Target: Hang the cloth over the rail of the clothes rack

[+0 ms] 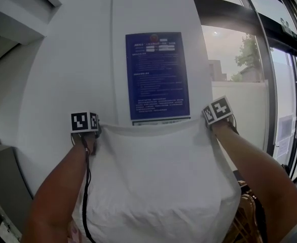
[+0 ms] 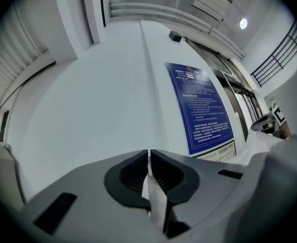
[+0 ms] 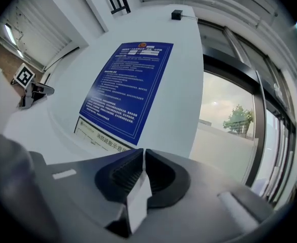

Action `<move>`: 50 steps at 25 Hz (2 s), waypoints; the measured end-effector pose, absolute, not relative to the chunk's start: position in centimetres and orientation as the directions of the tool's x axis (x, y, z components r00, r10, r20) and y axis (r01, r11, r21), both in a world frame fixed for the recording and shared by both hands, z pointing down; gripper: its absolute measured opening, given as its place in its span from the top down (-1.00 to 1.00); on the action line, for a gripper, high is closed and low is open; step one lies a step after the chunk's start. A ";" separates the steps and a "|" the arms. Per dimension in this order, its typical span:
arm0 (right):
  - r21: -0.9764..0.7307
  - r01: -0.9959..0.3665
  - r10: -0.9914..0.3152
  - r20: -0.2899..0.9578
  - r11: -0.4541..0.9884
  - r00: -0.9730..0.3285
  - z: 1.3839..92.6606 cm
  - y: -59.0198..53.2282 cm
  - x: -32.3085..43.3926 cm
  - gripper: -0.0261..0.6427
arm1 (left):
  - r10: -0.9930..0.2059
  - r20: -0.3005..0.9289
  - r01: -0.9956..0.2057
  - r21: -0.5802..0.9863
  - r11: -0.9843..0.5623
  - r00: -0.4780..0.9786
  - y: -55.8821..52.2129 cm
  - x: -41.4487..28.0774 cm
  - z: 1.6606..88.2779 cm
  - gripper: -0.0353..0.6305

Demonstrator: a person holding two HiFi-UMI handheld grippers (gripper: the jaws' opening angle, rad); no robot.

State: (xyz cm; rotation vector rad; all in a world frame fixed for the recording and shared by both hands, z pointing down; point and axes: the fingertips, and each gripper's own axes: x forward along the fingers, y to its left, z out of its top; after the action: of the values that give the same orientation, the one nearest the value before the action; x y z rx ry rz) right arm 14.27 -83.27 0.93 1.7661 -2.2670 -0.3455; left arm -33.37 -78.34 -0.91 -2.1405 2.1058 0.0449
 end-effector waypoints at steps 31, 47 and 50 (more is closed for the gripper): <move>0.318 -0.876 -0.917 -0.047 0.363 -0.397 4.9 -67.3 11.9 0.83 | -0.929 -0.180 -0.945 -0.098 -0.311 0.324 -65.4 -26.6 1.6 0.60; 0.298 -0.814 -0.851 -0.011 0.498 -0.525 17.2 -50.2 15.0 0.92 | -0.970 -0.130 -0.977 -0.078 -0.198 0.207 -47.8 -23.6 13.3 0.88; 0.228 -0.836 -0.854 -0.032 0.499 -0.519 19.2 -48.7 16.1 0.92 | -0.977 -0.123 -0.985 -0.050 -0.167 0.172 -45.8 -25.1 16.1 0.88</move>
State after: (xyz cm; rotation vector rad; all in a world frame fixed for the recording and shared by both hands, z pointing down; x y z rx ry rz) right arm 16.13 -48.71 19.23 1.4945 -2.6458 -0.3305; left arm -25.09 -45.81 16.11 -2.3124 1.9462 0.0944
